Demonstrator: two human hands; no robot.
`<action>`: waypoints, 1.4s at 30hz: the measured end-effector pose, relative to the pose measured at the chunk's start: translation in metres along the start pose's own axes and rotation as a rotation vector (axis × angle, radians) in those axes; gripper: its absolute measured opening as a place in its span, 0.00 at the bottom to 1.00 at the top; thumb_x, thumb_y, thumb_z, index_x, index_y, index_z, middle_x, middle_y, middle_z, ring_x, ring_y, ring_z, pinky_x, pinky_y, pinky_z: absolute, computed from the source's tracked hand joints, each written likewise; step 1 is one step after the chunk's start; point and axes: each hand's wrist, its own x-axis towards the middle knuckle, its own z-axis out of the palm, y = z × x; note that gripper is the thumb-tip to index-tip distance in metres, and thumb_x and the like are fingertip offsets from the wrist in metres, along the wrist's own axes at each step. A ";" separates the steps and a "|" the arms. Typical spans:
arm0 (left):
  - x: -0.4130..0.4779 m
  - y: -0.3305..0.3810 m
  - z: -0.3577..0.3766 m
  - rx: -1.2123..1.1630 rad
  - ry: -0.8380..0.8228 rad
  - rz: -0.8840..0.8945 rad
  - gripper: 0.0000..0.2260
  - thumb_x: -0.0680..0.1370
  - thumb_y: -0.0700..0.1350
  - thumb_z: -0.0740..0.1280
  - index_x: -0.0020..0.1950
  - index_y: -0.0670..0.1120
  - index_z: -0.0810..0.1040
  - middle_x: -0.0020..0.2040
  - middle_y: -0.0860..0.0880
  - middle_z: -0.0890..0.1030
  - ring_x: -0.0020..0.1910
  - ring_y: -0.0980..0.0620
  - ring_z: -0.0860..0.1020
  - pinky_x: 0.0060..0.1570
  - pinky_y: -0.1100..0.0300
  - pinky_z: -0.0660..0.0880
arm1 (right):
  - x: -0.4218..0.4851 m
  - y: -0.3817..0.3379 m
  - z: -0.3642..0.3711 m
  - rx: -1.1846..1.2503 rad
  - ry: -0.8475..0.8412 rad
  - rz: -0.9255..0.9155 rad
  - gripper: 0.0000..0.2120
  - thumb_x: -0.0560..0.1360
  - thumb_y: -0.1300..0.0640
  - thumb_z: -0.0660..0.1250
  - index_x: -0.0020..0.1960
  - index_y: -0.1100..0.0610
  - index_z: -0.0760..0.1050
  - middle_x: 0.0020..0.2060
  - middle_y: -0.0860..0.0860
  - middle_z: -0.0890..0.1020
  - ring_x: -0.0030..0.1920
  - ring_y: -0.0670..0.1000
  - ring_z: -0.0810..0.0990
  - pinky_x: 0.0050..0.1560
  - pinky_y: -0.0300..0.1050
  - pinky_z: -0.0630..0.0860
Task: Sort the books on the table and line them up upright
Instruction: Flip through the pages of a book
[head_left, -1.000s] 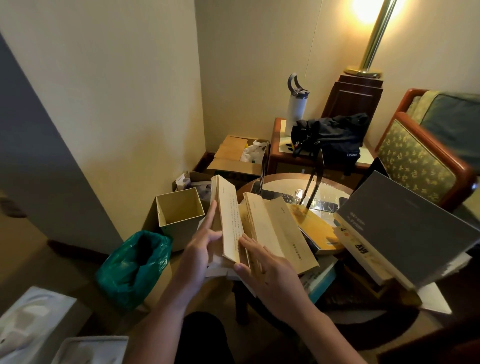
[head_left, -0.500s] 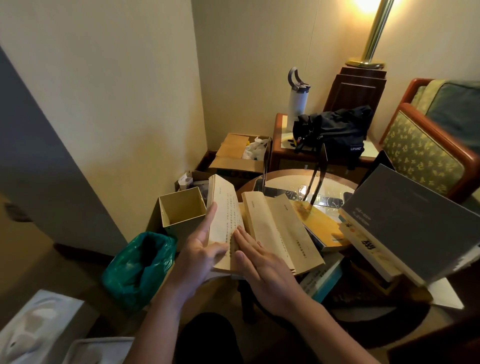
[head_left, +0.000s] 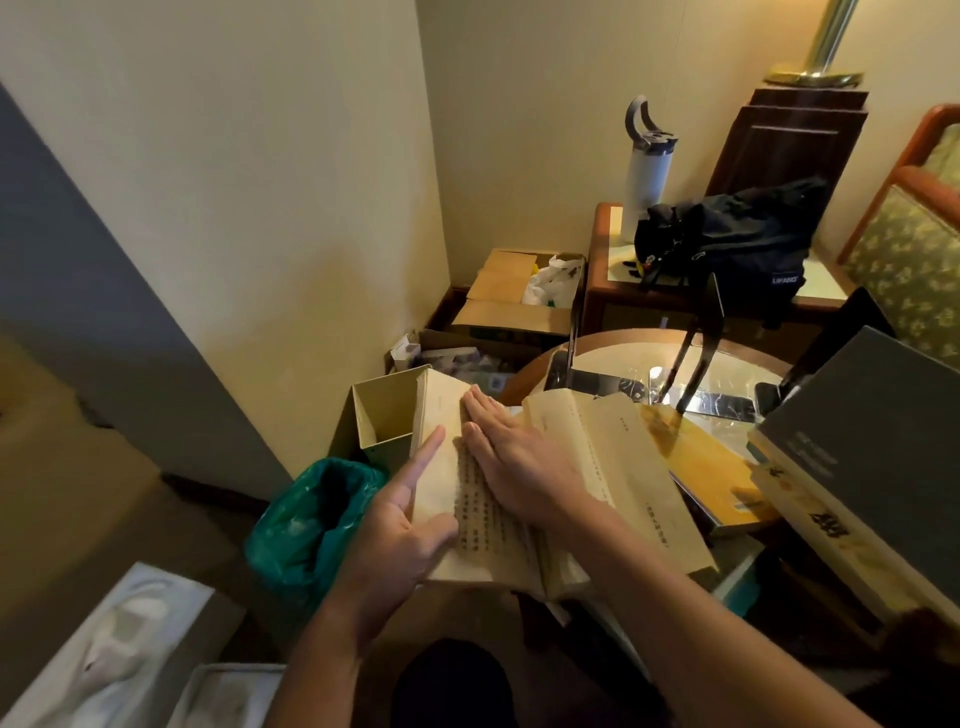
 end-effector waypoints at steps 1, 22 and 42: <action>0.000 0.000 0.000 0.041 0.008 -0.005 0.33 0.75 0.43 0.70 0.71 0.73 0.65 0.72 0.54 0.68 0.60 0.49 0.78 0.50 0.48 0.83 | -0.005 0.003 0.003 -0.008 -0.008 0.001 0.26 0.84 0.40 0.45 0.81 0.41 0.46 0.79 0.36 0.46 0.77 0.40 0.44 0.75 0.44 0.48; 0.113 0.037 0.006 0.783 0.455 -0.072 0.52 0.68 0.55 0.80 0.82 0.54 0.49 0.77 0.44 0.67 0.74 0.40 0.68 0.63 0.44 0.76 | -0.050 0.046 0.019 -0.201 -0.048 -0.094 0.25 0.83 0.37 0.39 0.79 0.36 0.38 0.78 0.36 0.41 0.78 0.45 0.34 0.78 0.53 0.32; 0.000 -0.020 0.016 0.644 0.361 -0.084 0.63 0.66 0.49 0.82 0.79 0.61 0.32 0.67 0.50 0.72 0.61 0.51 0.75 0.60 0.46 0.79 | -0.046 0.051 0.028 -0.389 -0.010 -0.029 0.27 0.82 0.38 0.36 0.79 0.41 0.35 0.78 0.40 0.36 0.77 0.47 0.28 0.78 0.56 0.33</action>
